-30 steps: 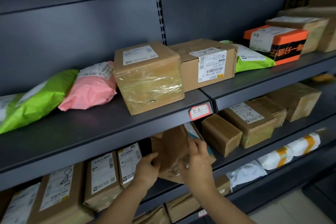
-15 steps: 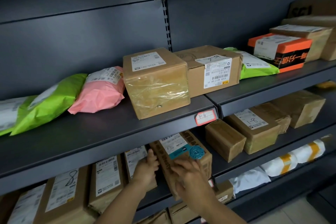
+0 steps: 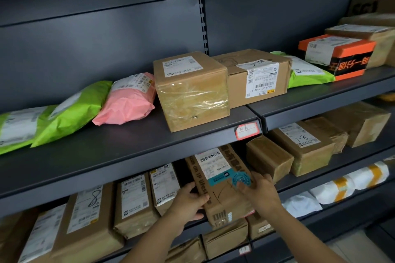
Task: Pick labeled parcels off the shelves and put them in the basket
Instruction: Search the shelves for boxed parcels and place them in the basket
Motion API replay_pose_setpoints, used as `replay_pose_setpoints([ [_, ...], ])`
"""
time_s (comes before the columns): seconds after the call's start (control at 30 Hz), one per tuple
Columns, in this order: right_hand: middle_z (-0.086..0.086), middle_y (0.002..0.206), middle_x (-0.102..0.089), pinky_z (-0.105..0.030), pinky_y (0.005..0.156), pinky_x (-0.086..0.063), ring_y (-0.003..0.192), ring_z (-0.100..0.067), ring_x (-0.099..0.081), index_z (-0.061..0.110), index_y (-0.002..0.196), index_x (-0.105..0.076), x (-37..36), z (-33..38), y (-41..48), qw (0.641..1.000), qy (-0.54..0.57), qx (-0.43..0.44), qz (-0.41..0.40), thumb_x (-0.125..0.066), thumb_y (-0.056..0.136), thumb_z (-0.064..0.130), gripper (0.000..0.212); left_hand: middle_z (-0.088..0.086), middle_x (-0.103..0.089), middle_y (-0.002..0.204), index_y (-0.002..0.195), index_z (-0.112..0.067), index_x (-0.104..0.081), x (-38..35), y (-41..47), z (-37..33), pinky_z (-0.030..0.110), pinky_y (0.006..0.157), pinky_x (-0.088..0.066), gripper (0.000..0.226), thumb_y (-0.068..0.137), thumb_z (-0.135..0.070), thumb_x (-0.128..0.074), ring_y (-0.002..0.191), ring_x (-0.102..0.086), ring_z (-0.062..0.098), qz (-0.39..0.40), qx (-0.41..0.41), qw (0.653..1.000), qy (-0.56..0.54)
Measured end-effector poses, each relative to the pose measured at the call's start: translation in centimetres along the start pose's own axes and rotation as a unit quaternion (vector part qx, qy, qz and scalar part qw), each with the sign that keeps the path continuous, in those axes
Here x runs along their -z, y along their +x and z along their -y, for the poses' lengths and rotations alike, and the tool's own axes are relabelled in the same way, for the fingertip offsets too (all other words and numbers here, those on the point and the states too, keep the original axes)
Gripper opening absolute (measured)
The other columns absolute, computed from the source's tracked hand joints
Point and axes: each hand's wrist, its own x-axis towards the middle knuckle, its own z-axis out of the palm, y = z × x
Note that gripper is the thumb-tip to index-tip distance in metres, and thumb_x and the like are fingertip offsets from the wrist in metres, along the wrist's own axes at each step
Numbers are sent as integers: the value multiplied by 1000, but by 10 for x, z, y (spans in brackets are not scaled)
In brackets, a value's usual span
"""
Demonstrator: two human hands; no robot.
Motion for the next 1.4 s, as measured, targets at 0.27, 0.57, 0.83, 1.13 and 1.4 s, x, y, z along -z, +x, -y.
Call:
replay_pose_setpoints([
  [0.27,-1,113,-49,-30,89,-49,99,-14,-53,20,119,-51,8,-9,-48,998,-13,-26,54,-63,87,33,36,4,-65,112,135,-13,-38,0,-36,11,30,74,-57,56,86,-3,-64,98,-64,17,31,16,998,60],
  [0.57,3,104,-66,-27,74,-56,98,-15,-64,16,108,-51,-8,-15,-126,994,80,-55,41,-72,78,12,37,-3,-60,107,125,-22,-39,15,-105,43,24,75,-54,49,86,-4,-63,99,-58,6,46,-67,988,132],
  [0.83,3,115,-60,-31,77,-58,106,-14,-61,25,116,-35,41,-49,-226,963,240,-117,-24,-69,77,-3,59,-12,-48,123,125,-33,-34,-54,-156,33,12,80,-42,48,91,-11,-59,111,-47,3,137,-214,952,169],
  [1.13,4,115,-64,-39,81,-58,102,-12,-65,26,110,-42,168,-158,-338,926,275,-173,-191,-61,85,0,40,-11,-55,120,128,-30,-40,-233,-222,35,29,92,-46,49,89,-9,-61,114,-51,10,277,-243,900,233],
  [1.4,3,124,-57,-35,88,-55,114,-14,-59,26,116,-40,293,-285,-466,882,247,-220,-337,-64,85,3,46,-15,-49,119,134,-27,-39,-437,-331,50,28,97,-41,55,88,-7,-62,113,-45,3,366,-284,832,306],
])
